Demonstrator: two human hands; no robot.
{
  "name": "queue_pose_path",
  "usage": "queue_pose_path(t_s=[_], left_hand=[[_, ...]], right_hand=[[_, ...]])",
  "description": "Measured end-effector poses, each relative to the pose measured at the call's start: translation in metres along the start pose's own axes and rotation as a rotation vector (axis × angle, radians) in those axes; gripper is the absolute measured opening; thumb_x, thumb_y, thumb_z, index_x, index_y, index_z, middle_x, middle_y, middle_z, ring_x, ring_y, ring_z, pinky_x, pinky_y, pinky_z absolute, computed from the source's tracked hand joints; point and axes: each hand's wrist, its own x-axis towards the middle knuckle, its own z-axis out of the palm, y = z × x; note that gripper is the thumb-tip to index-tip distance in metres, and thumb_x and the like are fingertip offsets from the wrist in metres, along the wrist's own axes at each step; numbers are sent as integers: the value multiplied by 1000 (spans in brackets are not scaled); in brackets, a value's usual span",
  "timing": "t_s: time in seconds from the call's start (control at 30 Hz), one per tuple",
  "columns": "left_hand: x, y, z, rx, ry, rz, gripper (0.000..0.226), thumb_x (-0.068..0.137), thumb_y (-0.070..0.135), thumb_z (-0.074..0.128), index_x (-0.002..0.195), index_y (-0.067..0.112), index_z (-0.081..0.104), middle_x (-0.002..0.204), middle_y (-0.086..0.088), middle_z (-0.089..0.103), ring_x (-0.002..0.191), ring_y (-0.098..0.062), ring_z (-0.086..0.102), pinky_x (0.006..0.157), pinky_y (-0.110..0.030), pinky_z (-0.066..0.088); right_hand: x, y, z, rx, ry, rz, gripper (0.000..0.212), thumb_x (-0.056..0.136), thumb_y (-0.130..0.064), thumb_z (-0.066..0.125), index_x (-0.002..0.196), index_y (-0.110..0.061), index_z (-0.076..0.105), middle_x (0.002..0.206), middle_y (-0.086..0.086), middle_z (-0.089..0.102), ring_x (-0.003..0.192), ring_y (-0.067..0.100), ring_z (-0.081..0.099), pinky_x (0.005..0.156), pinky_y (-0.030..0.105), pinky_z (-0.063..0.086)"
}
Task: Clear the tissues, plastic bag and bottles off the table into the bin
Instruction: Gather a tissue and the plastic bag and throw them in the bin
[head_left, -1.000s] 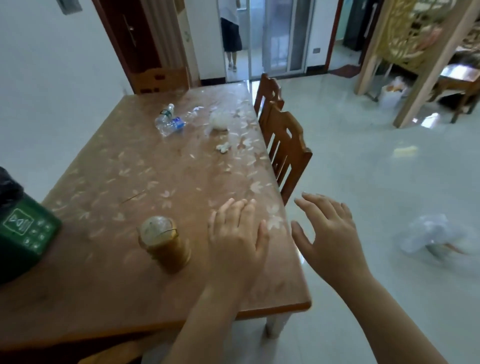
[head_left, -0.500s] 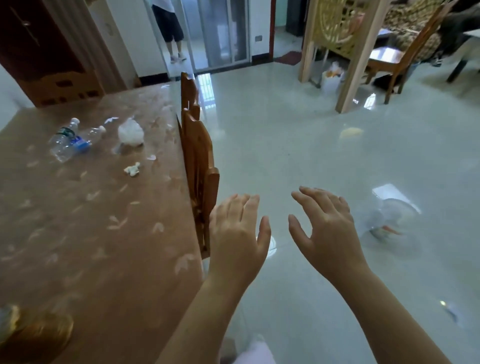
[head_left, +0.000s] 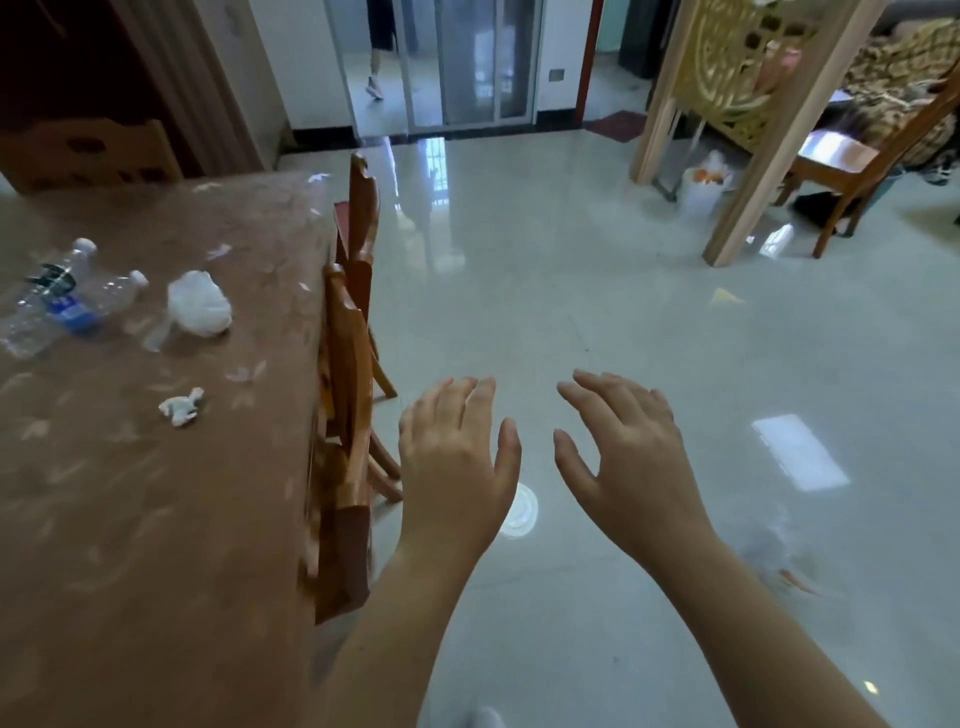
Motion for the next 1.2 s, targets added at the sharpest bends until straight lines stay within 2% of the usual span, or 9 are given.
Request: queue_pose_path(t_s=[0.37, 0.63, 0.77, 0.9, 1.03, 1.2], left_hand=[[133, -25, 91, 152, 13, -165, 43, 87, 34, 38, 115, 8, 59, 113, -11, 65, 111, -30, 57, 93, -52, 43], [230, -52, 133, 283, 88, -367, 44, 87, 34, 37, 116, 9, 59, 115, -10, 64, 114, -29, 54, 97, -51, 38], [247, -88, 132, 368, 133, -503, 43, 87, 32, 38, 114, 8, 60, 112, -11, 65, 112, -31, 56, 96, -52, 39], [265, -137, 124, 422, 179, -643, 45, 87, 35, 35, 115, 10, 60, 114, -11, 65, 113, -31, 55, 97, -53, 37], [285, -190, 106, 441, 268, -728, 46, 87, 35, 34, 118, 10, 58, 117, -11, 63, 115, -31, 53, 98, -51, 37], [285, -248, 80, 504, 390, -828, 44, 87, 33, 35, 116, 9, 58, 116, -11, 62, 114, -30, 52, 98, -48, 39]], right_hand=[[165, 80, 74, 121, -55, -177, 40, 81, -30, 44, 109, -7, 61, 111, 12, 65, 106, 32, 58, 91, 55, 41], [301, 106, 125, 221, -148, -434, 39, 82, -29, 45, 109, -7, 60, 112, 13, 64, 107, 34, 57, 88, 54, 44], [348, 84, 159, 282, -217, -536, 36, 80, -26, 51, 110, -9, 60, 113, 12, 64, 108, 33, 56, 90, 51, 42], [387, 43, 202, 330, -286, -659, 35, 80, -25, 52, 111, -10, 59, 114, 10, 63, 109, 32, 55, 91, 54, 43], [419, -6, 243, 369, -359, -738, 35, 80, -21, 63, 114, -12, 59, 118, 8, 62, 113, 31, 52, 93, 58, 41], [445, -73, 290, 420, -426, -889, 36, 80, -25, 56, 115, -16, 58, 119, 5, 61, 115, 28, 50, 99, 52, 38]])
